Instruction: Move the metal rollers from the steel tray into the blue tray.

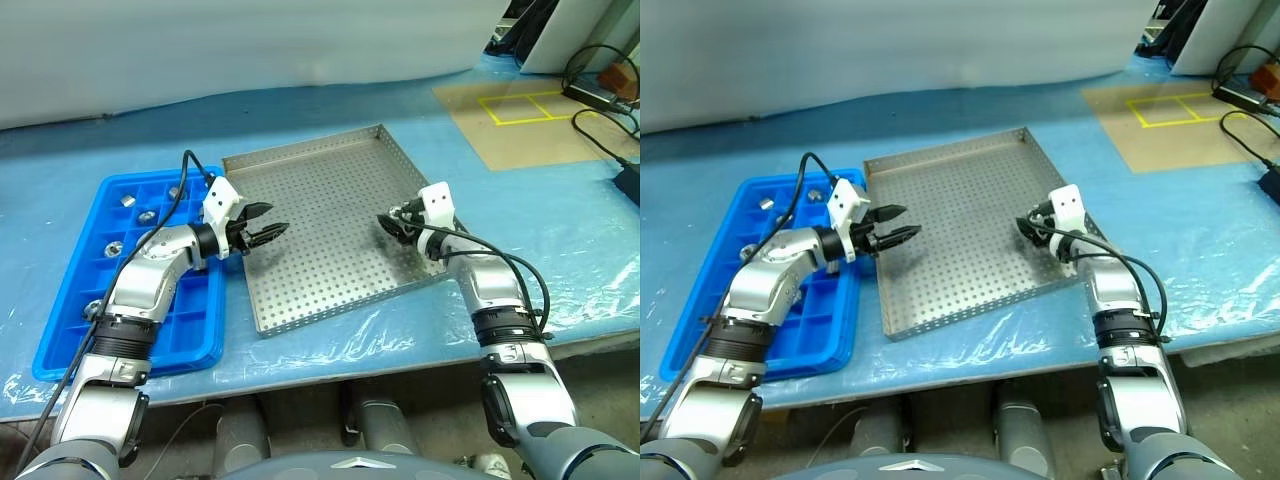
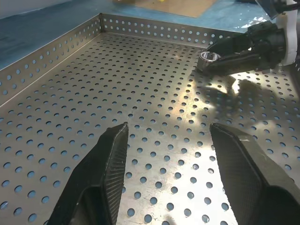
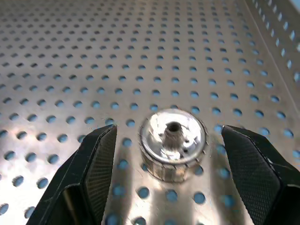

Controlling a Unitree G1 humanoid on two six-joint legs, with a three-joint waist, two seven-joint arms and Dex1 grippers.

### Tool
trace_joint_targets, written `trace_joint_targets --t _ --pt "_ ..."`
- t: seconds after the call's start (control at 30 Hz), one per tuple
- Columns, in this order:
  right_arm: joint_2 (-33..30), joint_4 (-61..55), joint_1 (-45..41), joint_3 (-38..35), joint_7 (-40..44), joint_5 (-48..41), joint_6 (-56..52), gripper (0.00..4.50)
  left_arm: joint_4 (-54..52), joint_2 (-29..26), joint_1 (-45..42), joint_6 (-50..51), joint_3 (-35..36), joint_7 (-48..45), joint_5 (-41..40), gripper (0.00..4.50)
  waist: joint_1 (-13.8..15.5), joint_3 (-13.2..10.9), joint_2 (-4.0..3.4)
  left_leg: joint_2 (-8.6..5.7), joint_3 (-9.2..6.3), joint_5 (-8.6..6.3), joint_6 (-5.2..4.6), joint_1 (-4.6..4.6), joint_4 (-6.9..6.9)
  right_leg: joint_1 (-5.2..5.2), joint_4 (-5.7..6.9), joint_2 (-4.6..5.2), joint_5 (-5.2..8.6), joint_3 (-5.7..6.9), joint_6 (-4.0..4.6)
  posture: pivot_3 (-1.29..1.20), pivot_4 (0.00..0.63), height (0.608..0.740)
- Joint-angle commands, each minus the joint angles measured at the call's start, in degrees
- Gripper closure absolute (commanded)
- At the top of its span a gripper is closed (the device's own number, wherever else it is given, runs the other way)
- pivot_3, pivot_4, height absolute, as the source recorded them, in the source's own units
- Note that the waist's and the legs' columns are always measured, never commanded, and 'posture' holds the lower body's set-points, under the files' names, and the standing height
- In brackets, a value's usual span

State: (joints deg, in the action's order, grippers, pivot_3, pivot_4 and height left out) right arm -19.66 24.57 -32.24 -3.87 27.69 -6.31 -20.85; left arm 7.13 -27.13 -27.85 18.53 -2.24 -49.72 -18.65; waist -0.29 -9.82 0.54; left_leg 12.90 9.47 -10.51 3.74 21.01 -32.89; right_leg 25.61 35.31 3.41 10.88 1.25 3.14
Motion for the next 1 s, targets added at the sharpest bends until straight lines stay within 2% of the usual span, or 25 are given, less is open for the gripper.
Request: trace_joint_targets --t 0.03,0.1,0.2,0.27,0.33,0.47,0.6,0.7,0.9,1.0 --pt "-0.4 0.3 -0.1 0.4 0.1 0.5 2.5 0.8 -1.7 0.0 0.5 -1.2 0.5 0.2 0.4 1.54 -0.1 0.0 0.0 0.0 0.0 0.0 0.0 0.01 0.0 0.0 0.0 0.0 0.0 0.0 0.0 -0.21 0.15 0.74" --pt "-0.1 0.7 -0.3 1.0 0.6 0.7 3.4 0.8 -1.9 0.0 0.7 -1.1 0.5 0.4 0.5 1.54 -0.2 0.0 0.0 0.0 0.0 0.0 -0.01 0.01 0.0 0.0 0.0 0.0 0.0 0.0 0.0 -0.21 0.15 0.74" --pt "0.1 0.7 -0.5 1.8 1.5 0.7 4.1 1.44 -2.5 -0.2 1.0 -0.9 0.7 0.7 0.5 1.54 -0.1 0.0 0.0 0.0 0.0 -0.01 -0.02 0.0 0.0 0.0 0.0 0.0 0.0 0.0 0.0 -0.2 0.15 0.74" --pt "0.1 1.0 -0.9 2.2 1.1 1.2 4.4 2.08 -2.9 -0.4 1.3 -0.7 0.9 0.8 0.5 1.54 -0.1 0.0 0.0 0.0 0.0 -0.02 -0.03 0.0 -0.01 0.0 0.0 0.01 0.0 0.01 0.0 -0.2 0.15 0.74" --pt "0.2 1.4 -1.4 2.5 1.6 1.1 5.0 2.08 -3.2 -0.6 1.6 -0.6 1.1 0.8 0.4 1.54 -0.1 0.0 0.0 0.0 0.0 -0.02 -0.03 0.01 -0.01 0.0 0.0 0.01 0.0 0.01 0.0 -0.19 0.15 0.74" --pt "0.5 1.4 -1.8 2.8 1.9 0.9 5.2 2.89 -3.9 -1.0 2.0 -0.3 1.4 0.9 0.4 1.54 -0.1 0.0 0.0 0.01 0.0 -0.02 -0.03 0.0 -0.01 0.0 0.0 0.0 0.0 0.01 0.0 -0.18 0.15 0.74" --pt "0.8 0.5 -2.2 3.2 2.4 0.7 4.8 2.89 -4.9 -1.5 2.6 0.3 1.7 1.2 0.1 1.54 -0.1 0.0 0.0 0.01 0.0 -0.02 -0.03 0.0 0.0 0.0 -0.01 0.0 0.0 0.01 0.0 -0.18 0.15 0.74" --pt "1.5 -3.2 -3.2 4.8 6.3 -0.7 3.1 2.89 -8.6 -3.4 4.5 3.1 3.0 -0.7 -2.8 1.54 -0.2 0.0 -0.01 0.02 0.0 -0.02 -0.03 0.01 0.01 0.0 -0.02 0.0 0.0 0.01 0.0 -0.13 0.15 0.74" --pt "3.0 -9.0 -9.4 11.7 21.4 -5.1 -2.6 2.89 -15.4 -7.4 11.4 5.5 8.9 2.4 -4.0 1.54 -0.1 0.0 -0.05 0.09 -0.01 -0.06 -0.1 0.03 0.15 0.14 -0.01 -0.04 -0.01 0.07 0.06 0.01 0.15 0.74" --pt "4.2 -7.8 -12.8 15.7 27.5 -4.9 -1.6 2.89 -19.7 -8.4 16.1 6.7 13.0 5.4 -4.3 1.54 1.2 0.0 -0.04 0.12 -0.02 -0.08 -0.14 0.04 0.17 0.14 -0.04 -0.03 0.01 0.15 0.09 0.12 0.15 0.74"
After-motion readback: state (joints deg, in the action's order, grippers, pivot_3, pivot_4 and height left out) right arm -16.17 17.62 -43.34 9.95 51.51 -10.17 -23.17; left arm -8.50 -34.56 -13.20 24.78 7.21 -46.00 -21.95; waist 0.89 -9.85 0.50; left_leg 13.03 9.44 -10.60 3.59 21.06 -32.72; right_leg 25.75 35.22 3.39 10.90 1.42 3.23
